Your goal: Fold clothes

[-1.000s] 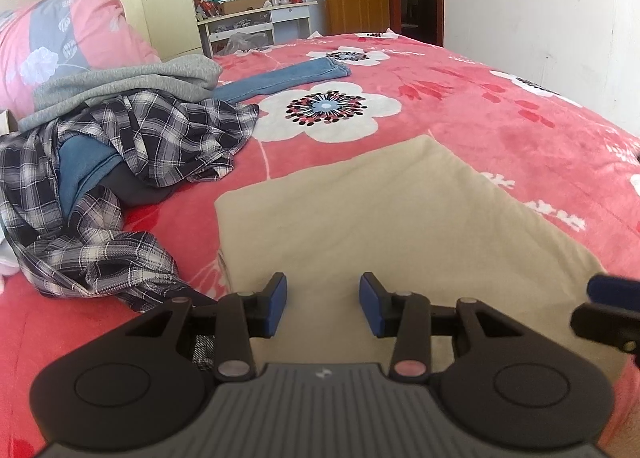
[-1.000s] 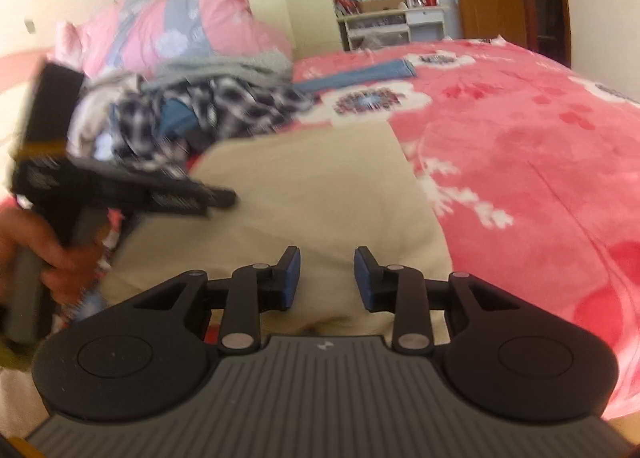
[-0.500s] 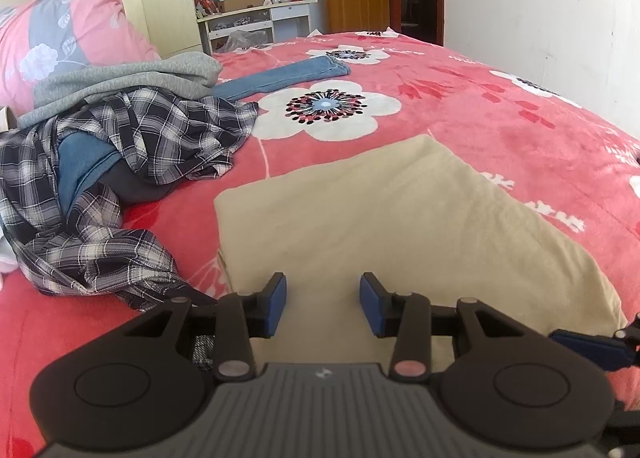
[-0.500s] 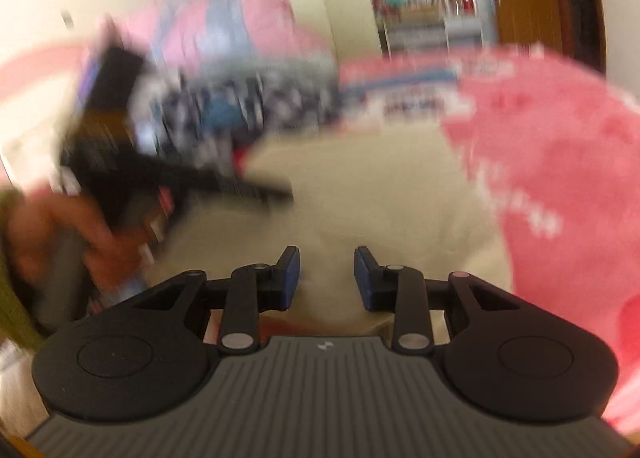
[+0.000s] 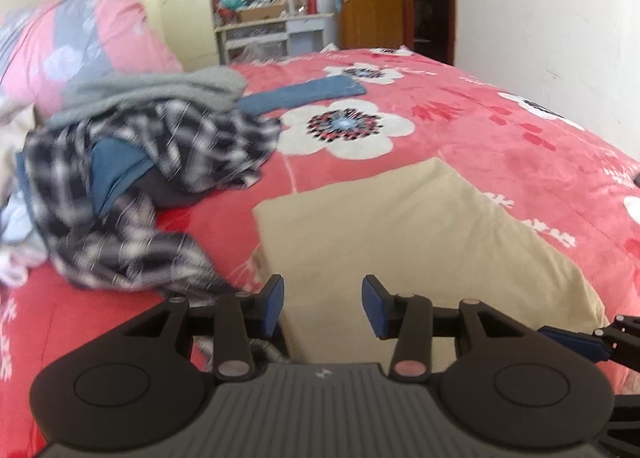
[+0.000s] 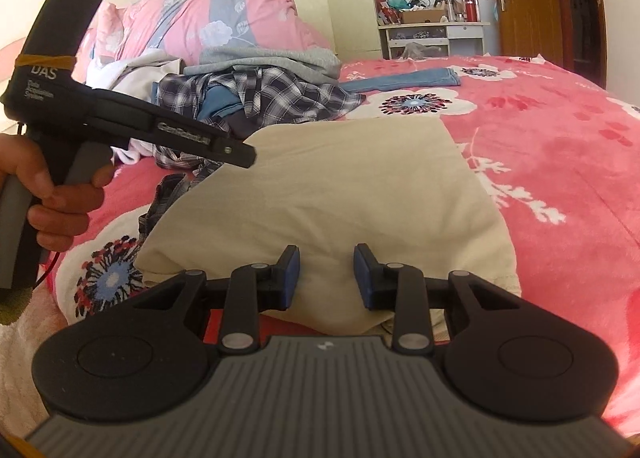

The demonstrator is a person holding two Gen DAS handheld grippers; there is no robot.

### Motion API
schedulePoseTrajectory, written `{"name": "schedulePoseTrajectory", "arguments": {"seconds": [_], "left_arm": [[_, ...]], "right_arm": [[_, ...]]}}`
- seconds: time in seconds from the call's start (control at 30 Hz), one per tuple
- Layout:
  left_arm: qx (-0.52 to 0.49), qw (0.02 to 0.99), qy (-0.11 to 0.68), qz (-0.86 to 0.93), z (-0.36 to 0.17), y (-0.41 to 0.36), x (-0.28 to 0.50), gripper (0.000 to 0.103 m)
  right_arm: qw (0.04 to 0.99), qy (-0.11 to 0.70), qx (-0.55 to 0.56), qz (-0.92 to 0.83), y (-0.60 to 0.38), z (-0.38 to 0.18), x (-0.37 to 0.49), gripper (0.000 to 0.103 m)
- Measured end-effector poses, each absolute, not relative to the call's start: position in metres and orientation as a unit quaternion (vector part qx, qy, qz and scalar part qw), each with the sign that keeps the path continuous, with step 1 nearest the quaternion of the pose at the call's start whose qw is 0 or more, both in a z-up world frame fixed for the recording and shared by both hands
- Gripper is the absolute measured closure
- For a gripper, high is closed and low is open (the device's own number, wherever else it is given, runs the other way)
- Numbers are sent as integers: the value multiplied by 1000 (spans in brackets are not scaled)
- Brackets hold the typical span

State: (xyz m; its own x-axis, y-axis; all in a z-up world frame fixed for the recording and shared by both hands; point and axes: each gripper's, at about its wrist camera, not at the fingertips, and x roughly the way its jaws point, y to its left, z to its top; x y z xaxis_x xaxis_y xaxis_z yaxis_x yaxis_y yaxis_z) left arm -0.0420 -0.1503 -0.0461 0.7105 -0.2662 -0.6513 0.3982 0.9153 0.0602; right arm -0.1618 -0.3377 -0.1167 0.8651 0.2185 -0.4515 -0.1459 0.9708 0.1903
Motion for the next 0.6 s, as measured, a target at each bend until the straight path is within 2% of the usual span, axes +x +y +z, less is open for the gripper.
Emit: {"name": "schedulePoseTrajectory", "arguments": {"seconds": [0.17,0.23,0.3,0.47,0.6], "left_arm": [[62,906,372,-190,-44,-129,-49,45],[58,902,381,-197,-46,-125,-53,42],[50,899,385,-201,-50,-120,-59,42],[25,913,359,-194,-55,-92,-75,42],[77,924,329,-178,-62,-73,-81,43]], "right_arm": [[961,240,103,94,-352,-103,-169,71],[960,233,124,88,-363,-97,-175,64],[960,222,152,74,-379,-91,-181,60],[958,218,185,31,-409,-83,-191,60],[956,234,178,12,-412,-86,-196,58]]}}
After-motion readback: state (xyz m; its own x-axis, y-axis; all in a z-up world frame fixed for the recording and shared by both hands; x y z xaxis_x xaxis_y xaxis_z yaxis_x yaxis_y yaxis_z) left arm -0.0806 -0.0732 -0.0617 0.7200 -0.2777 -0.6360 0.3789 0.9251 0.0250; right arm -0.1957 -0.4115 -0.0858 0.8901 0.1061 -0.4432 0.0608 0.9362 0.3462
